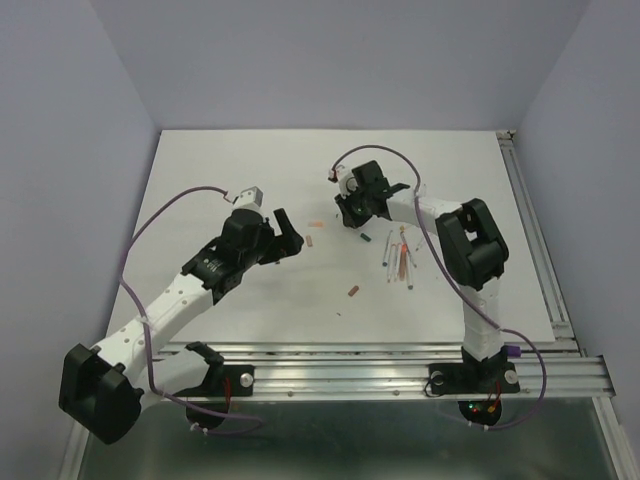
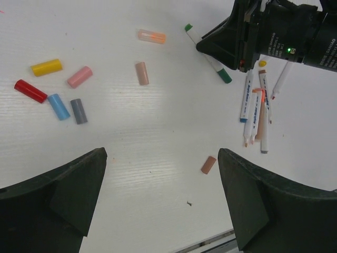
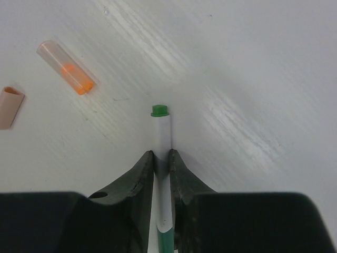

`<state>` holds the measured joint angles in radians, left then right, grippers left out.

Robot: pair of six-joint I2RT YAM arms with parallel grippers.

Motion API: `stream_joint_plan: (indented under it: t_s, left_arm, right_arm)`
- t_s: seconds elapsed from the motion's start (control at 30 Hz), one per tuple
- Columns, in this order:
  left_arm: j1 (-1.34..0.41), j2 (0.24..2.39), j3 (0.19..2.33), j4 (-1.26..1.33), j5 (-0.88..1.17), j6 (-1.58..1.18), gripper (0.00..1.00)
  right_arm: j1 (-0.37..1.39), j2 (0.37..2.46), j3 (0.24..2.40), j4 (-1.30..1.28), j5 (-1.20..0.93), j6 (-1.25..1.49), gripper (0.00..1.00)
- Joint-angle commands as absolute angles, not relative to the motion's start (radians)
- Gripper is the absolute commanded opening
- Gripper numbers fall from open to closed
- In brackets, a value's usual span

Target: Open the pen caps

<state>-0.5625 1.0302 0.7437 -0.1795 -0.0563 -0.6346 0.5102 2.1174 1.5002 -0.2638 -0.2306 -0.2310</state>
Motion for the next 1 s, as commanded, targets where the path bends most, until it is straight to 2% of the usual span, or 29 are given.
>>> stream_joint_plan:
  t_s: [0.0, 0.1, 0.13, 0.27, 0.33, 0.37, 0.47, 0.5, 0.6, 0.7, 0.97]
  left_arm:
    - [-0.561, 0.979, 0.726, -0.170, -0.032, -0.641, 0.99]
    - [-0.561, 0.963, 0.716, -0.163, -0.006, -0.641, 0.99]
    - [-0.561, 0.960, 0.713, -0.144, 0.061, -0.638, 0.99]
    - [-0.578, 0.936, 0.669, -0.042, 0.192, -0.637, 0.99]
    - [-0.613, 0.931, 0.658, 0.029, 0.242, -0.649, 0.99]
    - [-0.629, 0.933, 0.652, 0.049, 0.245, -0.656, 0.99]
    - [-0.721, 0.956, 0.653, 0.135, 0.236, -0.672, 0.99]
    - [-0.744, 0.966, 0.657, 0.153, 0.235, -0.670, 0.99]
    - [-0.813, 1.017, 0.690, 0.164, 0.207, -0.664, 0.99]
    - [-0.842, 1.060, 0.696, 0.179, 0.178, -0.661, 0.99]
    - [-0.857, 1.137, 0.719, 0.201, 0.166, -0.644, 0.98]
  right_arm:
    - [0.515, 2.010, 1.428, -0.184, -0.272, -0.126, 0.01]
    - [0.515, 1.889, 1.347, -0.082, -0.227, -0.020, 0.01]
    - [0.515, 1.853, 1.321, -0.049, -0.222, 0.000, 0.01]
    - [0.515, 1.656, 1.137, 0.196, -0.115, 0.316, 0.01]
    - [0.517, 1.544, 1.030, 0.232, -0.071, 0.429, 0.01]
    - [0.518, 1.508, 0.994, 0.239, -0.034, 0.577, 0.01]
    - [0.583, 1.358, 0.797, 0.335, 0.147, 0.823, 0.01]
    - [0.616, 1.320, 0.749, 0.350, 0.288, 0.862, 0.01]
    - [0.764, 1.217, 0.690, 0.247, 0.585, 1.056, 0.01]
    - [0.880, 1.170, 0.683, 0.143, 0.714, 1.227, 0.01]
    - [0.988, 1.203, 0.745, 0.020, 0.824, 1.360, 0.01]
